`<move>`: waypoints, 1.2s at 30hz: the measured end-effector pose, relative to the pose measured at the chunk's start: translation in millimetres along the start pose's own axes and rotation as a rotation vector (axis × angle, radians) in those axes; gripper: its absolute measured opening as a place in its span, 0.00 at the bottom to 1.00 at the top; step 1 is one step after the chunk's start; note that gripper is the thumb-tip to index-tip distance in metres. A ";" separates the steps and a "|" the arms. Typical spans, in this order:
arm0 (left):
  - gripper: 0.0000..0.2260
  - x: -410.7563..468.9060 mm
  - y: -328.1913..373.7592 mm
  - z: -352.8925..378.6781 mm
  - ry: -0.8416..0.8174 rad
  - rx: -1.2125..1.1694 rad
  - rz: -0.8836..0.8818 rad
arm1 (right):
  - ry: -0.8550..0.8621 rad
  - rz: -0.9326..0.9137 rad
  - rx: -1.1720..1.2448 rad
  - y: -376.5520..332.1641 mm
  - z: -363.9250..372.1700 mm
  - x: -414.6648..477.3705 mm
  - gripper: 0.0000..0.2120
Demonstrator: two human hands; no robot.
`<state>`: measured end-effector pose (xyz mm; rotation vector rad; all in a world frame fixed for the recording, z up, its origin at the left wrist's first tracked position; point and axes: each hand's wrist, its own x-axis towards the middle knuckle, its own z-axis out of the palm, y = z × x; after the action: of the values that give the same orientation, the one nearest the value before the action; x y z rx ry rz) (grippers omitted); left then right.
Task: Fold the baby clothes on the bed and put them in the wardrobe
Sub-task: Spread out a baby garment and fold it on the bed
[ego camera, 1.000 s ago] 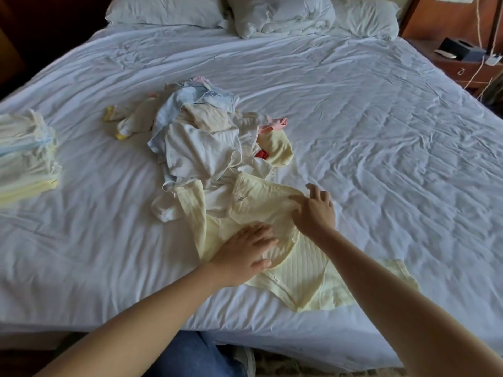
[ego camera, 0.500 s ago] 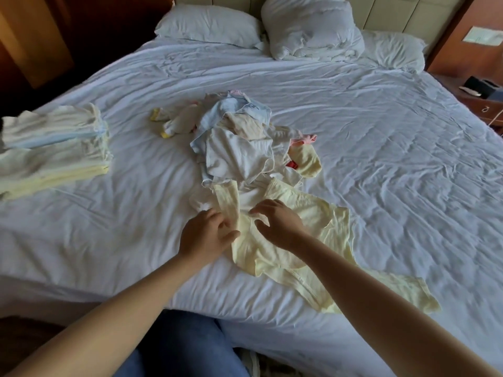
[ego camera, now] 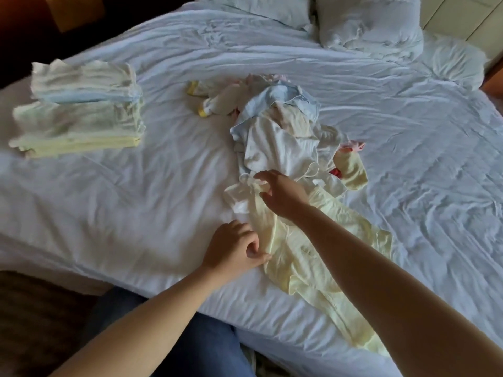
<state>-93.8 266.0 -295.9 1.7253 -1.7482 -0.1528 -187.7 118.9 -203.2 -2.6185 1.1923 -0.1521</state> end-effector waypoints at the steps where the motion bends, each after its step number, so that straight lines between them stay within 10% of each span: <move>1: 0.18 0.1 -2.3 1.5 0.002 -0.014 0.006 | -0.014 -0.002 -0.011 0.7 3.2 4.0 0.21; 18: 0.18 -0.4 -3.6 -1.2 -0.033 -0.066 -0.046 | 0.112 -0.002 0.085 8.6 16.6 6.7 0.02; 36: 0.06 1.1 53.0 -17.7 -0.250 -0.099 -0.288 | 0.304 0.173 0.447 60.2 -61.4 -122.8 0.12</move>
<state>-129.2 277.7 -254.3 1.9424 -1.6202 -0.5942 -324.6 161.7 -159.3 -2.1425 1.2921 -0.7147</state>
